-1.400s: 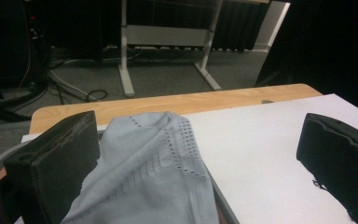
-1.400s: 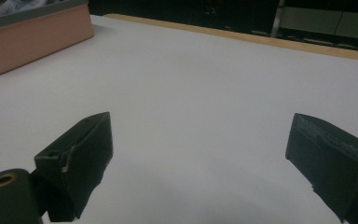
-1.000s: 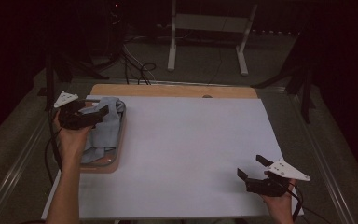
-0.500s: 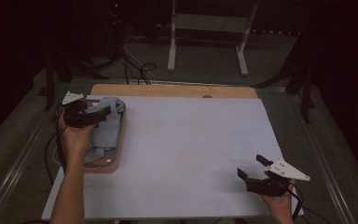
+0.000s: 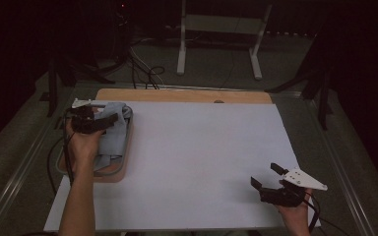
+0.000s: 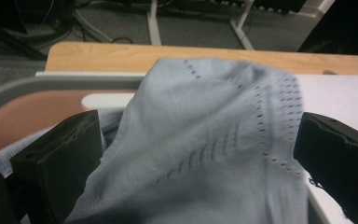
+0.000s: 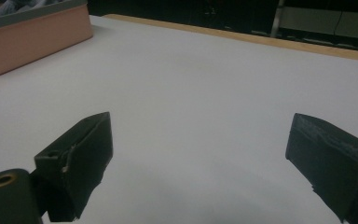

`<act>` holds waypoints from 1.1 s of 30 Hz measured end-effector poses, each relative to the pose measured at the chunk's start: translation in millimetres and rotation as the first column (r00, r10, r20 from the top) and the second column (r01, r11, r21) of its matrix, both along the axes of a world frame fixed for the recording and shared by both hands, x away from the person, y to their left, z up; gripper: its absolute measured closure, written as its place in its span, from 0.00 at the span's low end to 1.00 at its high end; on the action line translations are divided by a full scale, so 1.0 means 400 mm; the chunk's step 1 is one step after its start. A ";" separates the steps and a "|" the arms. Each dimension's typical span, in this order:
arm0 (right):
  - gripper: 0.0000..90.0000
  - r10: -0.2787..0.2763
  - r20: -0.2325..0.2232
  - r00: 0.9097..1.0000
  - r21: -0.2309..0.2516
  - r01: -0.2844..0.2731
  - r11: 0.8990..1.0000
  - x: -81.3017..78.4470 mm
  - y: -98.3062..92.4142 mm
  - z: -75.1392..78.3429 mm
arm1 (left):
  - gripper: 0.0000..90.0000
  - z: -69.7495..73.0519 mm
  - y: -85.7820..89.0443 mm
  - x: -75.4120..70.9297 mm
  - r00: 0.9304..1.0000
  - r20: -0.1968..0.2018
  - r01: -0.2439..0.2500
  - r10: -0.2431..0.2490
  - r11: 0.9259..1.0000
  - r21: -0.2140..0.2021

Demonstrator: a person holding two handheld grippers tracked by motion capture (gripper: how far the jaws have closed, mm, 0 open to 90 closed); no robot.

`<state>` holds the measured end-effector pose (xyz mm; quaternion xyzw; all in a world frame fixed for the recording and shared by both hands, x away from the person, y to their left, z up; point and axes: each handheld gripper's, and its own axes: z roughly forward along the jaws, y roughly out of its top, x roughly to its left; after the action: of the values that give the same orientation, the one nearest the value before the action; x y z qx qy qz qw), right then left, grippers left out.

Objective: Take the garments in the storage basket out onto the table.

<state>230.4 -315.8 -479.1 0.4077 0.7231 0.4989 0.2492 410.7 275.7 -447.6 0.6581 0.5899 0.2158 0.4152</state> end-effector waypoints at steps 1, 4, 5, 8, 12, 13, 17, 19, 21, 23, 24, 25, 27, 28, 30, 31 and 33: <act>0.08 -0.001 0.001 1.000 -0.001 0.001 1.000 0.000 -0.001 0.000 | 0.03 -0.005 0.000 0.002 1.000 -0.010 -0.002 0.002 1.000 0.007; 0.08 -0.002 0.000 1.000 -0.001 0.002 1.000 0.001 -0.002 0.000 | 0.03 -0.022 0.002 0.008 0.999 -0.042 -0.009 0.009 1.000 0.008; 0.08 -0.002 0.002 1.000 0.001 0.002 1.000 0.001 -0.003 0.000 | 0.03 -0.028 0.003 0.010 0.998 -0.054 -0.012 0.013 1.000 0.008; 0.08 -0.002 0.003 1.000 0.001 0.002 1.000 0.001 -0.003 0.000 | 0.03 -0.041 0.006 0.012 0.997 -0.075 -0.017 0.017 1.000 -0.002; 0.08 -0.003 0.003 1.000 0.003 0.003 1.000 0.000 -0.003 0.001 | 0.03 -0.054 0.011 0.014 0.994 -0.107 -0.018 0.019 1.000 0.007; 0.08 -0.003 0.003 1.000 0.003 0.003 1.000 0.000 -0.004 0.001 | 0.03 -0.057 0.012 0.015 0.993 -0.120 -0.020 0.020 1.000 0.005; 0.08 -0.004 0.002 1.000 0.004 0.004 1.000 0.001 -0.003 0.001 | 0.04 -0.071 0.015 0.019 0.987 -0.162 -0.017 0.017 1.000 0.001; 0.08 -0.003 0.002 1.000 0.005 0.003 1.000 0.000 -0.003 0.001 | 0.04 -0.076 0.015 0.021 0.984 -0.179 -0.013 0.013 1.000 0.002; 0.08 -0.003 0.002 1.000 0.005 0.003 1.000 0.000 -0.004 0.001 | 0.04 -0.081 0.013 0.023 0.979 -0.203 -0.010 0.011 1.000 0.007; 0.08 -0.003 0.003 1.000 0.005 0.003 1.000 0.001 -0.004 0.001 | 0.04 -0.088 0.010 0.025 0.974 -0.228 -0.005 0.008 1.000 0.012; 0.08 -0.003 0.003 1.000 0.006 0.003 1.000 0.000 -0.004 0.001 | 0.04 -0.092 0.009 0.025 0.972 -0.236 -0.006 0.009 1.000 0.015; 0.08 -0.005 0.003 1.000 0.008 0.005 1.000 0.000 -0.004 0.002 | 0.04 -0.097 0.009 0.025 0.969 -0.247 -0.006 0.009 1.000 0.014; 0.08 -0.006 0.003 1.000 0.007 0.006 1.000 0.000 -0.004 0.002 | 0.04 -0.106 0.009 0.024 0.965 -0.262 -0.004 0.007 1.000 0.011; 0.08 -0.006 0.003 1.000 0.008 0.006 1.000 0.000 -0.005 0.002 | 0.04 -0.109 0.009 0.024 0.962 -0.275 -0.004 0.006 1.000 0.006; 0.08 -0.006 0.004 1.000 0.008 0.005 1.000 0.000 -0.005 0.002 | 0.05 -0.111 0.009 0.026 0.953 -0.304 -0.010 0.006 1.000 -0.011; 0.08 -0.006 0.003 1.000 0.008 0.006 1.000 0.000 -0.005 0.002 | 0.06 -0.113 0.010 0.027 0.947 -0.320 -0.013 0.008 1.000 -0.012; 0.08 -0.006 0.002 1.000 0.008 0.006 1.000 0.000 -0.004 0.002 | 0.07 -0.119 0.010 0.030 0.935 -0.355 -0.016 0.011 1.000 -0.012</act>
<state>230.4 -317.6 -478.4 0.4104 0.7195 0.5014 0.2501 422.6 279.8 -495.1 0.6791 0.6612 0.0921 0.3051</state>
